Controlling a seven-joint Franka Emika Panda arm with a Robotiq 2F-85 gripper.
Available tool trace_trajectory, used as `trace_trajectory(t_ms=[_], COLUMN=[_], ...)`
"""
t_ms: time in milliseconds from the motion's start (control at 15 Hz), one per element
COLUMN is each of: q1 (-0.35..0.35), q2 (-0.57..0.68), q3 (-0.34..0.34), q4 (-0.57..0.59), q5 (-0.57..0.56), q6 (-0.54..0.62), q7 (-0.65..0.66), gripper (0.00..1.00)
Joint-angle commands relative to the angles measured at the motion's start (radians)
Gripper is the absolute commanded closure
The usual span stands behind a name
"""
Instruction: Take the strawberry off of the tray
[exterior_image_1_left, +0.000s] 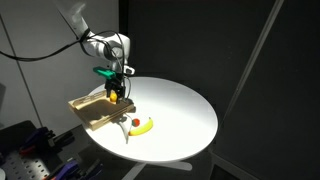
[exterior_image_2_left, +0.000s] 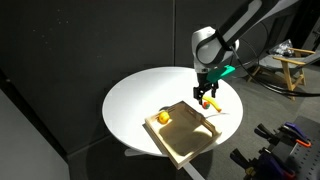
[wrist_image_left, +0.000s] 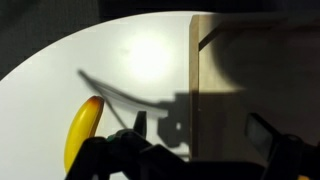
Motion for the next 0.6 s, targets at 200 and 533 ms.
trace_trajectory(t_ms=[200,533], q1=[0.021,0.02], q2=[-0.145,-0.24], q3=[0.032,0.058], q4=[-0.106,-0.174], q5=[-0.027,-0.018], q6=[-0.054,-0.057], q7=[0.017,0.009], gripper=[0.0,0.0])
